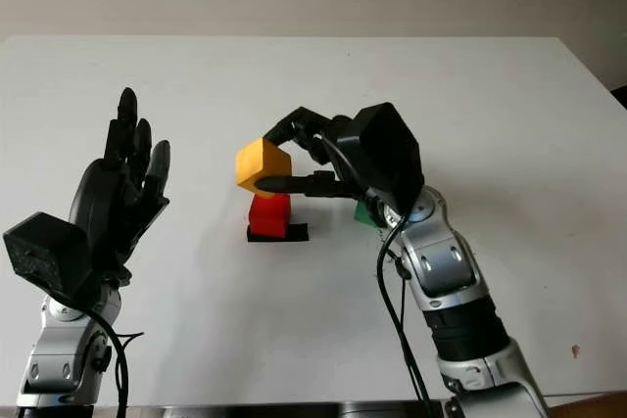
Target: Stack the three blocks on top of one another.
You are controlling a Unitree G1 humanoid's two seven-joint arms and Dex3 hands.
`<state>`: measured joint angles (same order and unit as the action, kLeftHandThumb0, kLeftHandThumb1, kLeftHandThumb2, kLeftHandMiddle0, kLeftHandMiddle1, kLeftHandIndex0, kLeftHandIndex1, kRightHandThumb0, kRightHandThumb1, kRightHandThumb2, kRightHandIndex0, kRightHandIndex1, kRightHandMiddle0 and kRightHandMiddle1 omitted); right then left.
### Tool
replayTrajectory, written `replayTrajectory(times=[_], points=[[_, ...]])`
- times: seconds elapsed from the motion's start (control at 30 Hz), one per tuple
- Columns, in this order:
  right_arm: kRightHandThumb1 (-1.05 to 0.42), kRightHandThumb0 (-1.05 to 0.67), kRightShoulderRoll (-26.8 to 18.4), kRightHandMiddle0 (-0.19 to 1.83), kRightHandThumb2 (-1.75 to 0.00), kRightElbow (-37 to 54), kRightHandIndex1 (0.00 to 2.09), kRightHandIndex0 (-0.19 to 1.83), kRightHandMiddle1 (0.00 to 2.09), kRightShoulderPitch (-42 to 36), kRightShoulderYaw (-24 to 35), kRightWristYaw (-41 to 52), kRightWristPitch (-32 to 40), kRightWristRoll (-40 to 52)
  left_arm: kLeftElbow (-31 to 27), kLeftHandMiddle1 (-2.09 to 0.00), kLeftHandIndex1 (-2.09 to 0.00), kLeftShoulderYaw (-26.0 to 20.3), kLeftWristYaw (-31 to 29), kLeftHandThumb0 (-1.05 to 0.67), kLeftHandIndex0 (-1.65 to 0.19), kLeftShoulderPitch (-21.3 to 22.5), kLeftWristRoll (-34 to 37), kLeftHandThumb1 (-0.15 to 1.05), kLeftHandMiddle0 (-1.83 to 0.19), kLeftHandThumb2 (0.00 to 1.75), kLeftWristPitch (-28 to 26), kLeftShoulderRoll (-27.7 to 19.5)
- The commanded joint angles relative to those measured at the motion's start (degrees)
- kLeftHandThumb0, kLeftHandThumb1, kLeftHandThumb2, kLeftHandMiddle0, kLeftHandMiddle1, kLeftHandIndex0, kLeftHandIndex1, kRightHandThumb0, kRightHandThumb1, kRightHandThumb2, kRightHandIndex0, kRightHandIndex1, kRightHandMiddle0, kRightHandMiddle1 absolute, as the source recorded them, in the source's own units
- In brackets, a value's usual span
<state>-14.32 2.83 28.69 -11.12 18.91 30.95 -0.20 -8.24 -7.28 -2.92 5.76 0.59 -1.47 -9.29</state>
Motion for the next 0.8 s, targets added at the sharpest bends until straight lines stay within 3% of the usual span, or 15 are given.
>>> replayTrajectory(times=[0.0, 0.77], points=[[-1.00, -0.38, 0.5, 0.17, -0.06, 1.5, 0.04, 0.13, 1.63, -0.4, 0.4, -0.2, 0.2, 0.0, -0.9, -0.05, -0.03, 0.0, -0.1, -0.79, 0.19, -0.3, 0.1, 1.05, 0.19, 0.53, 0.1, -0.1], [-0.99, -0.37, 1.2, 0.17, -0.05, -1.1, 0.06, 0.15, 1.61, -3.1, -1.7, -0.1, -6.6, -3.9, -0.9, -0.05, -0.04, 0.2, 0.3, -0.78, 0.19, -0.8, -0.3, 1.05, 0.18, 0.53, 0.5, 0.3]])
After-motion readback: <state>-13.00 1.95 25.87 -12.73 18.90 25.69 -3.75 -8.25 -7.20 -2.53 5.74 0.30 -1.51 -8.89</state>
